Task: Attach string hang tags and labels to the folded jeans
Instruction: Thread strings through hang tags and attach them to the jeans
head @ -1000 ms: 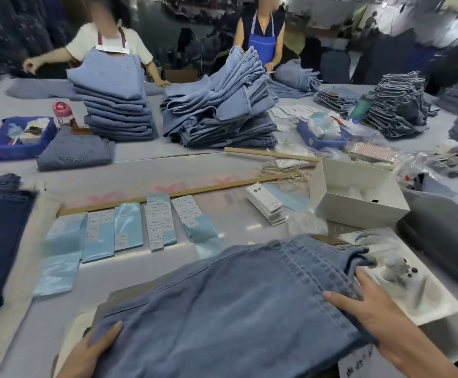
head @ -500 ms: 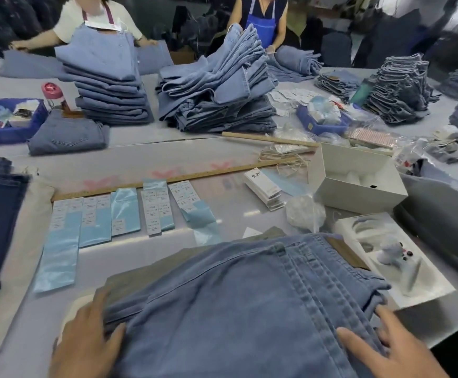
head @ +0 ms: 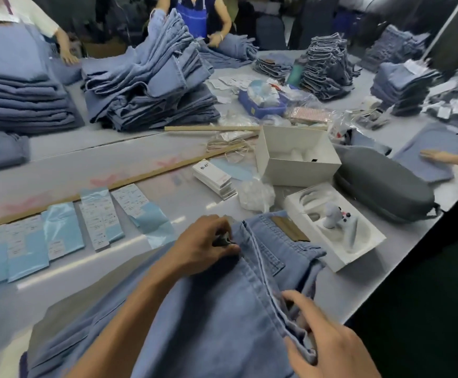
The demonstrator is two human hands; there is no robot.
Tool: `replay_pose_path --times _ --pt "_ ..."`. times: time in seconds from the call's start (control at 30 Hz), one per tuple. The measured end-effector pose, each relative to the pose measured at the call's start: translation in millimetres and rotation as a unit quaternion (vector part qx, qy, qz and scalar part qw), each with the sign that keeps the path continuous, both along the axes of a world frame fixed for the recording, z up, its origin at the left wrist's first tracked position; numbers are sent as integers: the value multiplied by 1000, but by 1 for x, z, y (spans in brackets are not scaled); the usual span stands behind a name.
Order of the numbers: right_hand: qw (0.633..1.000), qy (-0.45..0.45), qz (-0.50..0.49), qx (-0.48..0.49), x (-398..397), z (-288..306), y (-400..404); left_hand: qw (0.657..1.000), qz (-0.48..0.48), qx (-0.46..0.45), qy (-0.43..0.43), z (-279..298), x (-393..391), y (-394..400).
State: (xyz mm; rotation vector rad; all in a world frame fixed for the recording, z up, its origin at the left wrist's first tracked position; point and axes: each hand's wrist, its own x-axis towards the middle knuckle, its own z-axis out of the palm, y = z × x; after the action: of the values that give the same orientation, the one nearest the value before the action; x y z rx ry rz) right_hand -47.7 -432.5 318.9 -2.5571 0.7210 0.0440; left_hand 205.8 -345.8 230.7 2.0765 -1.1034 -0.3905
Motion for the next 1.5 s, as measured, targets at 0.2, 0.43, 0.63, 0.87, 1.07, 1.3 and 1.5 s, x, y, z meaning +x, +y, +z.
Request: replay_pose_path --times 0.2,0.43,0.63,0.87,1.07,1.3,1.5 --pt "979 -142 22 145 -3 8 -19 996 -23 61 59 4 12 23" --pt "988 -4 -8 155 2 -6 -18 984 -64 22 165 7 21 27" --pt "964 -142 -45 218 -2 4 -20 945 -46 -193 260 40 20 44" --pt "966 -134 -79 208 21 -19 -57 996 76 11 44 17 14 -13" --pt "943 -185 -172 217 -10 -53 -83 970 155 76 -173 -3 -23 -25" --pt "926 -183 -211 253 25 -72 -145 977 39 -31 -208 41 -43 -102" --pt "940 -254 -68 218 43 -64 -150 973 -133 89 -164 41 -31 -168"
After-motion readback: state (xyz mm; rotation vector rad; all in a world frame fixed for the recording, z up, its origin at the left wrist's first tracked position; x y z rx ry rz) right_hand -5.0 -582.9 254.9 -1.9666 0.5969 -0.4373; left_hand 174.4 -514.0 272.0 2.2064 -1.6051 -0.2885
